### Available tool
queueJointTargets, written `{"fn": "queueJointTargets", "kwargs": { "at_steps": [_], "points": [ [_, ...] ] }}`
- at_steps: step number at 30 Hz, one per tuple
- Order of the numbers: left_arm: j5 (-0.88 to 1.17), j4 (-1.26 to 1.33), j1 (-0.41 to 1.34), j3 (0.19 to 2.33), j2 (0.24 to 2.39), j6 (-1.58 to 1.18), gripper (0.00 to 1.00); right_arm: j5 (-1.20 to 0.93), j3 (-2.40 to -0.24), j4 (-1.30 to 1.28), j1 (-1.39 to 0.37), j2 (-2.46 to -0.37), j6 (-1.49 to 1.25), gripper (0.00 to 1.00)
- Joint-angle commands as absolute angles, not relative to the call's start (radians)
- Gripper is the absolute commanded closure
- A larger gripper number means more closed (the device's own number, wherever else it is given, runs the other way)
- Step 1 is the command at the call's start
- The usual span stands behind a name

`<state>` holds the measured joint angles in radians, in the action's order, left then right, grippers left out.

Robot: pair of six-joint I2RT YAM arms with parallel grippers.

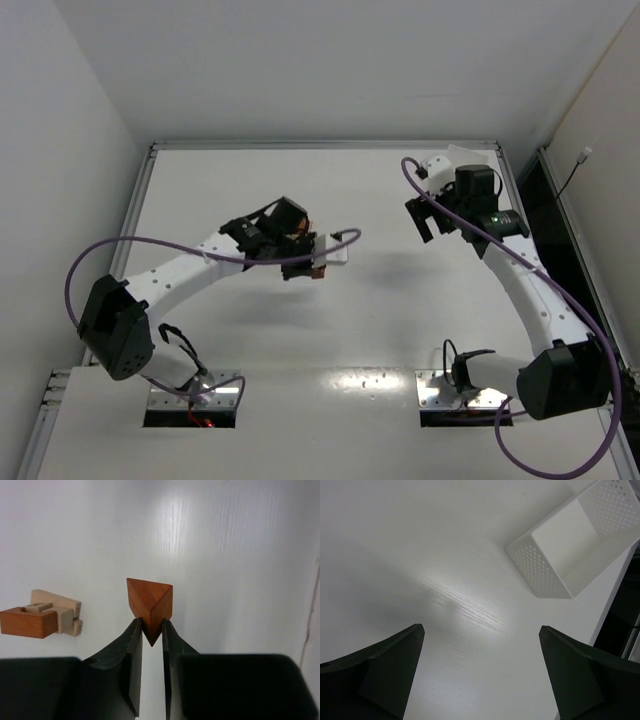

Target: Build the wood block tower

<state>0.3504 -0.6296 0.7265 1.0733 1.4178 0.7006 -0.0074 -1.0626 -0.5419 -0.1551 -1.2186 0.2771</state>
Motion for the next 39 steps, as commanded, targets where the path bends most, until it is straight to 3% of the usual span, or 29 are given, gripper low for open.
{"fn": "queueJointTargets", "kwargs": {
  "at_steps": [1,6,11,12,17,20,24,28,35,39],
  "points": [
    [0.469,-0.69,0.672,1.233,1.463,0.476,1.0,-0.052,-1.062,-0.442,-0.163,-1.192,0.255,0.04],
    [0.691,-0.778,0.539,1.39,1.578,0.225,1.0,-0.028,-1.022,-0.319,-0.163,-1.126,0.275,0.05],
    [1.105,-0.749,0.387,1.45,1.735,-0.027,1.0,-0.079,-0.924,-0.152,-0.172,-1.003,0.333,0.05],
    [1.133,-0.78,0.387,1.469,1.759,-0.028,1.0,-0.095,-0.923,-0.178,-0.172,-1.003,0.333,0.0],
    [1.283,-0.591,0.345,1.448,1.775,-0.246,1.0,-0.287,-0.977,-0.294,-0.212,-1.02,0.266,0.04],
    [1.322,-0.37,0.336,1.399,1.744,-0.467,1.0,-0.388,-0.968,-0.295,-0.248,-1.032,0.145,0.14],
    [1.31,0.141,0.316,1.307,1.678,-0.838,1.0,-0.42,-0.945,-0.244,-0.339,-1.042,0.077,0.1],
    [1.301,0.424,0.296,1.264,1.669,-1.147,1.0,-0.402,-0.962,-0.183,-0.399,-1.074,0.066,0.1],
    [1.322,0.543,0.259,1.243,1.66,-1.261,1.0,-0.491,-0.983,-0.097,-0.488,-1.094,0.066,0.14],
    [1.333,0.543,0.259,1.221,1.641,-1.272,1.0,-0.417,-0.983,-0.074,-0.56,-1.103,0.18,0.14]
  ]
}}
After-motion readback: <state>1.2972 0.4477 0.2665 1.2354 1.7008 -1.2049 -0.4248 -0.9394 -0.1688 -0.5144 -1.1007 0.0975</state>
